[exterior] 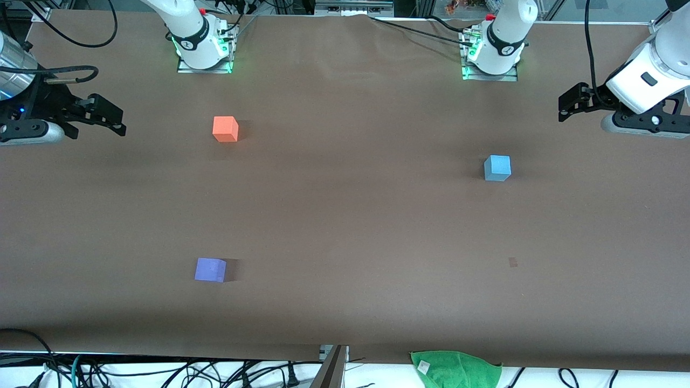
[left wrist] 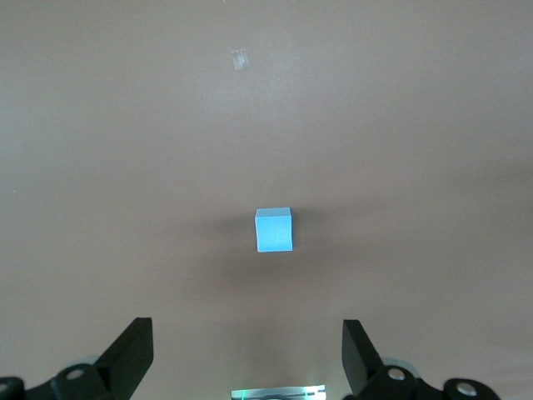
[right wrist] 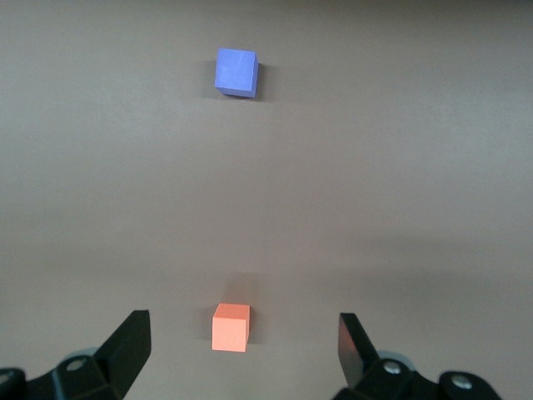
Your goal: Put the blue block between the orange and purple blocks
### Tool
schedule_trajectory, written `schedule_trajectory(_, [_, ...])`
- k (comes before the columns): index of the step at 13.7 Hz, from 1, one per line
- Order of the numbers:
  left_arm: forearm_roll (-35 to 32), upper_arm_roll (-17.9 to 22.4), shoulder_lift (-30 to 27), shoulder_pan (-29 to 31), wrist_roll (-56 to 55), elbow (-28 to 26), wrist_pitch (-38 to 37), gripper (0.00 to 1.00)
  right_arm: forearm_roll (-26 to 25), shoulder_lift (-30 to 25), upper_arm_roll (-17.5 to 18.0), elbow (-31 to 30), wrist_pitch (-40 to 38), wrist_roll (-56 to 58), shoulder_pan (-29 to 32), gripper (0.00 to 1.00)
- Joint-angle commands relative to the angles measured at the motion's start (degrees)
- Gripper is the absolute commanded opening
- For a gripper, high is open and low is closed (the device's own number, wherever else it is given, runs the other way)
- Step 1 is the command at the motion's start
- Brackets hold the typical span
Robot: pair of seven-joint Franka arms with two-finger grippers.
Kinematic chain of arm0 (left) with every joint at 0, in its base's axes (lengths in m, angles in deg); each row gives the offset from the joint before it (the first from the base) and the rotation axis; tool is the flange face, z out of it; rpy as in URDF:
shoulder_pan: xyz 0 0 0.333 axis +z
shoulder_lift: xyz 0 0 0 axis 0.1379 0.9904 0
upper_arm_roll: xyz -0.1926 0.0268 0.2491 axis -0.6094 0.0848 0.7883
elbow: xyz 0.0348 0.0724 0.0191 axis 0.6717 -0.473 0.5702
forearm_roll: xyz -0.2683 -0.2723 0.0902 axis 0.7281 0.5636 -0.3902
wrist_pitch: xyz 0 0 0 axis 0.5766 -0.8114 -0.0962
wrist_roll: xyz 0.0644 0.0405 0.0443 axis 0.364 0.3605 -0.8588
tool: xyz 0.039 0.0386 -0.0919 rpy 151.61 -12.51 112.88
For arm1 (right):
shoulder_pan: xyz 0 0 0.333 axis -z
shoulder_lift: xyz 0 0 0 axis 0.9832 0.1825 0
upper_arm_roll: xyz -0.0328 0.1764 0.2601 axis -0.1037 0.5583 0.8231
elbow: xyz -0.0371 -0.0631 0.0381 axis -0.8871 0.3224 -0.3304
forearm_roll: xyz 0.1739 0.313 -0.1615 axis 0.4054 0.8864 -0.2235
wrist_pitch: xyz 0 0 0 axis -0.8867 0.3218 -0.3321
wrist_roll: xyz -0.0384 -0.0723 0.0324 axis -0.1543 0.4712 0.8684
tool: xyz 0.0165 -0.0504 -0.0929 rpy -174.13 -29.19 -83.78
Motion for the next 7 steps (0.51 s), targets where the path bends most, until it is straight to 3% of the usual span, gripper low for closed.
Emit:
schedule_trajectory(1, [0.79, 0.1, 0.76, 0.26, 0.63, 1.89, -1.24, 1.0, -0.49, 0.47, 0.28, 1.03, -0.43, 0.71, 0.48, 0.99])
schedule_trajectory(7, [0.79, 0.1, 0.85, 0.26, 0.62, 1.89, -1.24, 1.0, -0.49, 0.47, 0.28, 1.03, -0.43, 0.71, 0.56, 0.99])
